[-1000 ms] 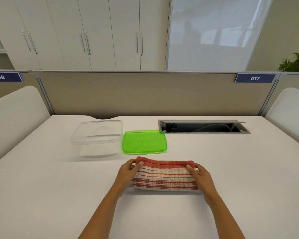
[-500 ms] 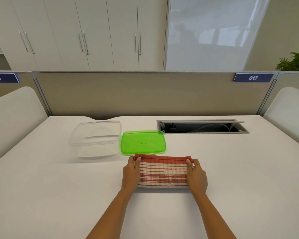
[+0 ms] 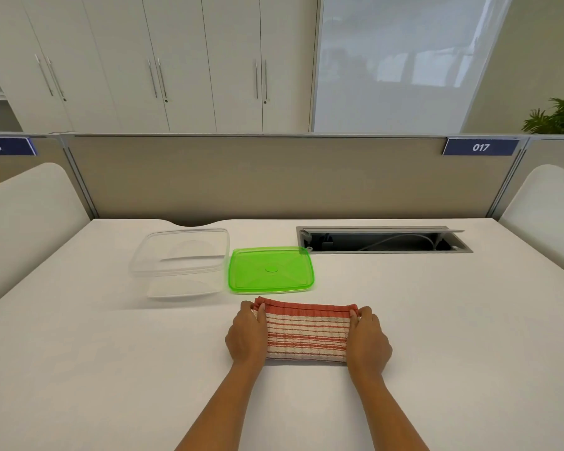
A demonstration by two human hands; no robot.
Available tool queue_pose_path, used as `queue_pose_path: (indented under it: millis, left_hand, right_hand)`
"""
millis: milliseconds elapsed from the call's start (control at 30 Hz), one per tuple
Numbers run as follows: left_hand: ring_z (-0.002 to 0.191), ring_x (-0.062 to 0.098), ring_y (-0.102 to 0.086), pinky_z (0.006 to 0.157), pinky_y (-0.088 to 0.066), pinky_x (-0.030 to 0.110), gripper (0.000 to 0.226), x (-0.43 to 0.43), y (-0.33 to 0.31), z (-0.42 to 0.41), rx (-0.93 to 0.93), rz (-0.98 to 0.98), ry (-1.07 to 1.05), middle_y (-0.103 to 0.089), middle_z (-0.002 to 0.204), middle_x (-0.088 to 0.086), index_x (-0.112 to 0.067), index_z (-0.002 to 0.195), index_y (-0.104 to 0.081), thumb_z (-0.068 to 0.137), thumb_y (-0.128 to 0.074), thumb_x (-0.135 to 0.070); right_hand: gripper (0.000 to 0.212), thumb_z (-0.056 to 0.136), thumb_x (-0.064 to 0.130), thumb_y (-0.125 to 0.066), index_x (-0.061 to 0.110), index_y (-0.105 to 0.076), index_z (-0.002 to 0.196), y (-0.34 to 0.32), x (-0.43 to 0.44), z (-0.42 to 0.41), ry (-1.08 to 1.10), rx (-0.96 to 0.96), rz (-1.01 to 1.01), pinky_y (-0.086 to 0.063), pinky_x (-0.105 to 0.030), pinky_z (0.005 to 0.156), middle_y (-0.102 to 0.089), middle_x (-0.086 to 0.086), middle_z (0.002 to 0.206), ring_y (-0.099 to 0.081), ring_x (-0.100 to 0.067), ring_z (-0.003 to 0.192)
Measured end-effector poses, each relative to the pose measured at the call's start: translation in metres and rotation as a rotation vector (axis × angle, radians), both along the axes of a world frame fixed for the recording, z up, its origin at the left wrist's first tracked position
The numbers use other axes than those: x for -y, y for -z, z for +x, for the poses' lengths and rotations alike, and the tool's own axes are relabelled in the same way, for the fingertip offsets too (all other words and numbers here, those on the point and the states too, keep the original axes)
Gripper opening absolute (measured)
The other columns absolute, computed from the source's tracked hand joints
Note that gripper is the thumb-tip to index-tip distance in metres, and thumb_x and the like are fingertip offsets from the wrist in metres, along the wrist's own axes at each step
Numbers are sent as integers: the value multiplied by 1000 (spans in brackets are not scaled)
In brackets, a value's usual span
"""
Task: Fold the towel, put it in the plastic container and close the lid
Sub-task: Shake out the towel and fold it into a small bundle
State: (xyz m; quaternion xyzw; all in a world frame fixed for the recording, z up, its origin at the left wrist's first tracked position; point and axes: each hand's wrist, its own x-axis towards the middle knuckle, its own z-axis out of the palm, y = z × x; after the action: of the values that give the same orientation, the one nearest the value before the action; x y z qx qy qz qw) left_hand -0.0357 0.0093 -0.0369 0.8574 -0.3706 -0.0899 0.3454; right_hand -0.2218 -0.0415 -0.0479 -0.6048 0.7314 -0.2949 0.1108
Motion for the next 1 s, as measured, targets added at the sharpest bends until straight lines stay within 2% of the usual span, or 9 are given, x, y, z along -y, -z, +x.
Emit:
queue_pose_path:
  millis: [200,300,400,567,667,733,800,867,1000]
  left_hand:
    - [103,29,-60,89,-40,39,38,0,2,3,126,99,2,-62,115,8,-13,113,-54,93,-44,-43]
    - [108,27,-57,91,-40,39,42,0,0,3,172,201,12,-62,115,9,-10,111,-56,94,-39,-45]
    - [114,28,-54,94,-40,39,46,4,-5,3,155,300,32,-59,121,11,-7,115,-54,95,-37,-45]
    - [124,32,-46,101,-38,39,57,15,-15,12,-128,385,68,-52,130,16,-5,123,-53,88,-48,-50]
    - [120,32,-52,101,-42,37,55,18,-18,17,-234,391,120,-58,126,16,-3,119,-58,87,-52,-48]
    - [109,31,-59,94,-46,35,43,18,-17,18,-364,277,157,-65,117,17,-3,104,-62,87,-57,-41]
    - [97,28,-61,81,-48,33,28,16,-18,18,-566,103,166,-66,112,16,-8,95,-56,86,-60,-34]
    - [89,24,-61,71,-48,31,27,14,-22,18,-763,-13,171,-65,112,15,-11,102,-50,86,-60,-31]
    - [76,22,-62,57,-49,30,30,11,-32,19,-1071,-128,163,-64,92,10,-14,114,-43,87,-55,-12]
  right_hand:
    - [27,99,29,-38,14,-50,119,-8,-2,-3,-24,-128,25,-50,-39,72,-58,-7,113,-60,-28,98]
    - [29,100,30,-33,13,-51,115,-10,0,-3,-40,-236,68,-50,-37,77,-56,-7,113,-58,-25,98]
    - [32,100,32,-33,11,-53,114,-11,2,-4,-31,-234,105,-50,-36,82,-56,-8,113,-57,-24,100]
    - [43,93,44,-48,9,-54,116,-12,8,-10,-30,-3,241,-47,-40,89,-63,-12,115,-58,-30,108]
    - [39,92,39,-52,6,-59,112,-16,16,-16,-105,201,340,-49,-40,89,-67,-13,111,-62,-30,103]
    - [34,93,33,-52,5,-60,111,-18,19,-19,-158,326,339,-50,-40,88,-68,-13,110,-63,-29,100]
    - [30,94,31,-51,8,-56,114,-19,17,-20,-195,466,300,-51,-42,89,-66,-13,111,-62,-29,100]
    - [23,96,31,-47,16,-50,112,-21,13,-19,-225,621,261,-53,-43,87,-64,-12,111,-62,-28,97]
    - [16,98,31,-39,25,-45,113,-26,10,-19,-311,717,216,-53,-43,85,-66,-9,103,-64,-26,94]
